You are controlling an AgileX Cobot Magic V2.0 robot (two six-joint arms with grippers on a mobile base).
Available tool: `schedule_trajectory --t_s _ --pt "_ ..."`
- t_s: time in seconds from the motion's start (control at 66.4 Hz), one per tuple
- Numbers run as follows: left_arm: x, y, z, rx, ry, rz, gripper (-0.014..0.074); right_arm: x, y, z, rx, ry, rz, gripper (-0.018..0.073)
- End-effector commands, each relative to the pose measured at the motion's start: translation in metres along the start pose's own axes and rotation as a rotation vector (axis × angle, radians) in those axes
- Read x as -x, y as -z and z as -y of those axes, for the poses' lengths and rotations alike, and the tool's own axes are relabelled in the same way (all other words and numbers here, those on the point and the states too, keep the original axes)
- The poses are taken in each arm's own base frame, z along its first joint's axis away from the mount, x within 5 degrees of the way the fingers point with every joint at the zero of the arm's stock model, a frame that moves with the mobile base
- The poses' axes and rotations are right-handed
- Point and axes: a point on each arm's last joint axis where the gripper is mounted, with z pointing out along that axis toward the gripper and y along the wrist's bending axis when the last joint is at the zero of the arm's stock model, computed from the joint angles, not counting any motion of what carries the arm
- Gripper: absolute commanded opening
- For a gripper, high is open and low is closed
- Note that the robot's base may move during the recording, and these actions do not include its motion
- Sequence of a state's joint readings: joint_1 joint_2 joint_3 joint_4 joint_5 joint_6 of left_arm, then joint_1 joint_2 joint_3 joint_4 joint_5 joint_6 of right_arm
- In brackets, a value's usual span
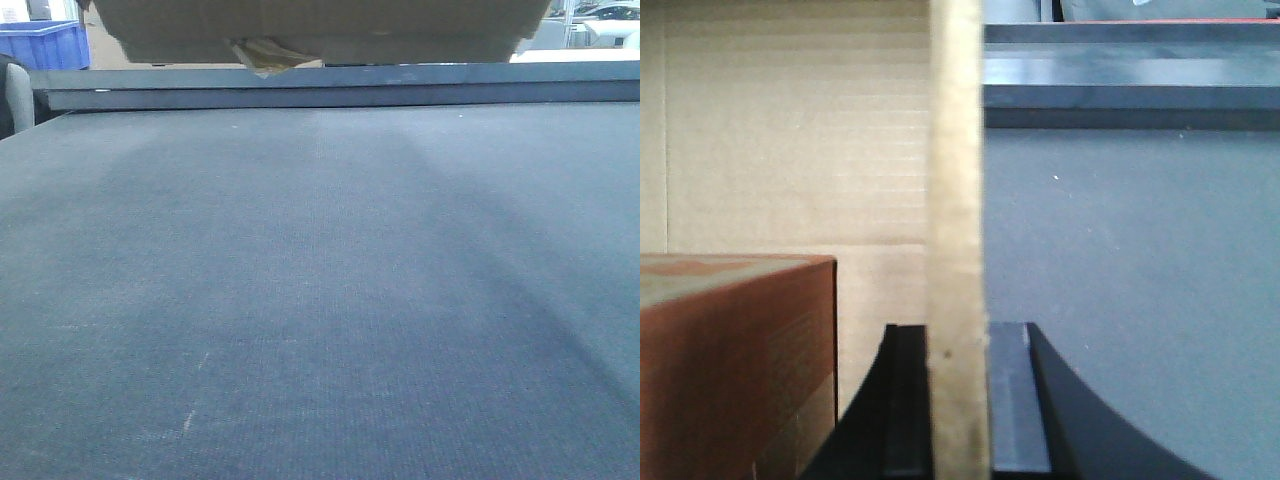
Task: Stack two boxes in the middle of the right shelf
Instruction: 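Lift the two stacked boxes off the table with both grippers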
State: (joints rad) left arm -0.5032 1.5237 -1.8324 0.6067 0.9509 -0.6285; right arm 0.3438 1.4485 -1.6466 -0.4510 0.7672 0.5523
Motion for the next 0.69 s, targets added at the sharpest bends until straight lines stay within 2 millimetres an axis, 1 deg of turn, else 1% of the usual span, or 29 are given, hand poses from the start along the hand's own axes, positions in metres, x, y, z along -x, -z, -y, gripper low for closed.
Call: schedule_trajectory --t_s 0.0,0.181,0.497,0.602,0.678 --pt "0.0077 -0.0020 -0.0079 -0.003 0.034 0.040 -0.0111 0.0105 0.0003 0.0019 0.000 0.020 0.082 -0.0152" --pt "0.0092 -0.0059 -0.0168 0.004 0.067 0.037 -0.0111 0.0096 -0.0034 0.0007 0.003 0.002 0.081 -0.0152" --pt "0.0089 -0.0058 -0.0170 0.008 0.065 0.035 -0.0111 0.0113 -0.0032 -0.0004 0.016 -0.021 0.099 -0.0152" --pt "0.0092 -0.0058 -0.0173 0.011 0.047 0.037 -0.0111 0.0113 -0.0032 -0.0004 0.018 -0.051 0.098 -0.0152" --pt "0.0092 -0.0058 -0.0173 0.012 -0.003 0.037 -0.0111 0.0115 -0.0032 -0.0004 0.020 -0.075 0.100 -0.0152"
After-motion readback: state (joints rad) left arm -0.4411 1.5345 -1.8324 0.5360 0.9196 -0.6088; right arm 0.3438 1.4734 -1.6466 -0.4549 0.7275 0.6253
